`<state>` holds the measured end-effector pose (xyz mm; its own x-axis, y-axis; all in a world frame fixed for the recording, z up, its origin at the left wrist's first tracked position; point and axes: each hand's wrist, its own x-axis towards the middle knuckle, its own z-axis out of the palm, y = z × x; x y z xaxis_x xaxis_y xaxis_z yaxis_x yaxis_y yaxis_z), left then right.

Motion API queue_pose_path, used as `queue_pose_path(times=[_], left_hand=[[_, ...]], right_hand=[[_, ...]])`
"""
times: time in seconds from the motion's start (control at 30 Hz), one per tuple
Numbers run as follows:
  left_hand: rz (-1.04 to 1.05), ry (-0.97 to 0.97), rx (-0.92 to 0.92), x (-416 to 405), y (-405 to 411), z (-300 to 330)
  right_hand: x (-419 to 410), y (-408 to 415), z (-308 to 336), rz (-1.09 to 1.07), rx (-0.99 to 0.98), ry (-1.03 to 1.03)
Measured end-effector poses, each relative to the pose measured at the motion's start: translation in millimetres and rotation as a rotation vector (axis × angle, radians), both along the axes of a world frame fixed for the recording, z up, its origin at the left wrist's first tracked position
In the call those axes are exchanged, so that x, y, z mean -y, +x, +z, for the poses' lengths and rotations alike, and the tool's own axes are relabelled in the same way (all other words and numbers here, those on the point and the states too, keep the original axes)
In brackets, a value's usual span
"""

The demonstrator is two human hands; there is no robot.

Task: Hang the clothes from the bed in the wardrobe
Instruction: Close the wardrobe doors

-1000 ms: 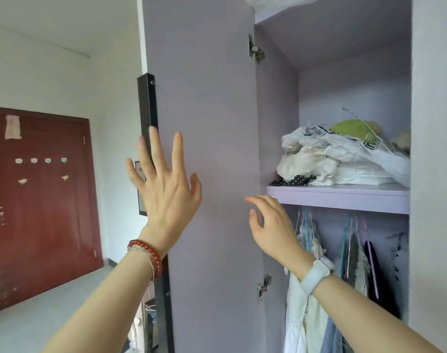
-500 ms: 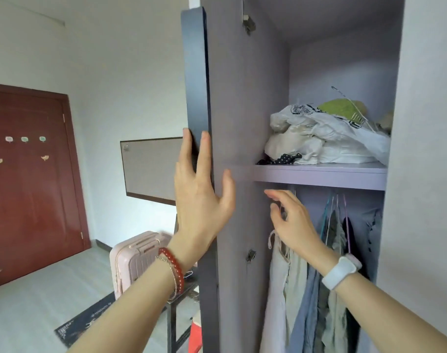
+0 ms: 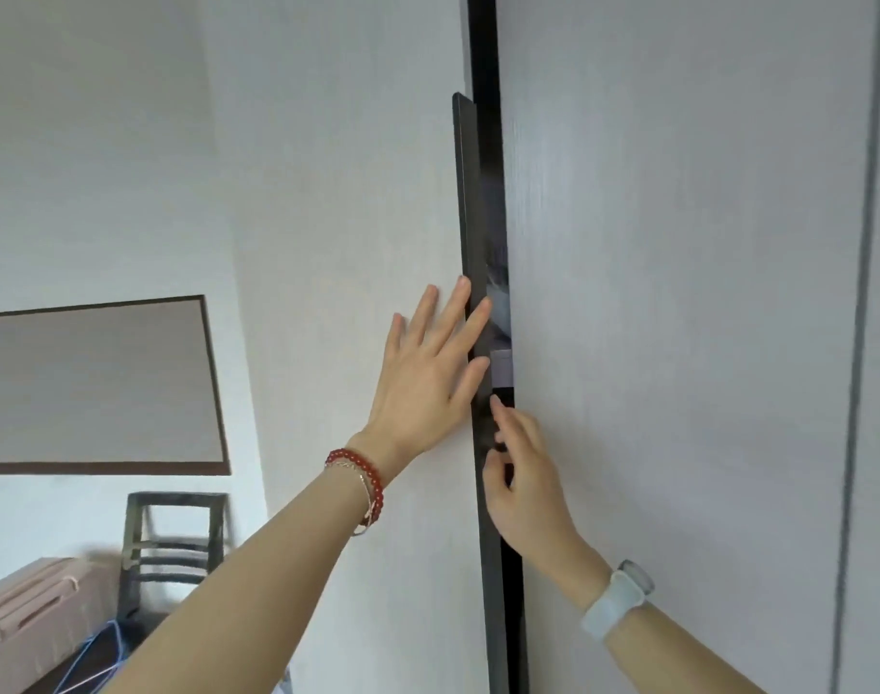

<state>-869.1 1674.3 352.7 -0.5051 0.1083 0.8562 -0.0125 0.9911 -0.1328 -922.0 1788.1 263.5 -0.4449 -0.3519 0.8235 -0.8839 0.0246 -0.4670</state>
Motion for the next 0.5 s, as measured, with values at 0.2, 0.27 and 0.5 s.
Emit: queue_pose_path(times=[0.2,0.27,0.5], left_hand=[[0.092,-0.053,0.041,10,-66,0],[0.129,-0.068,0.033,12,-84,0],[0.25,-0.08,0.065,26,-130,0]], right_hand=[[21,-32,-8,-0.137,0.169,0.052],[28,-42,-9,-0.14,0.226,0.077],[36,-84,2,-0.104,0.272,0.097]])
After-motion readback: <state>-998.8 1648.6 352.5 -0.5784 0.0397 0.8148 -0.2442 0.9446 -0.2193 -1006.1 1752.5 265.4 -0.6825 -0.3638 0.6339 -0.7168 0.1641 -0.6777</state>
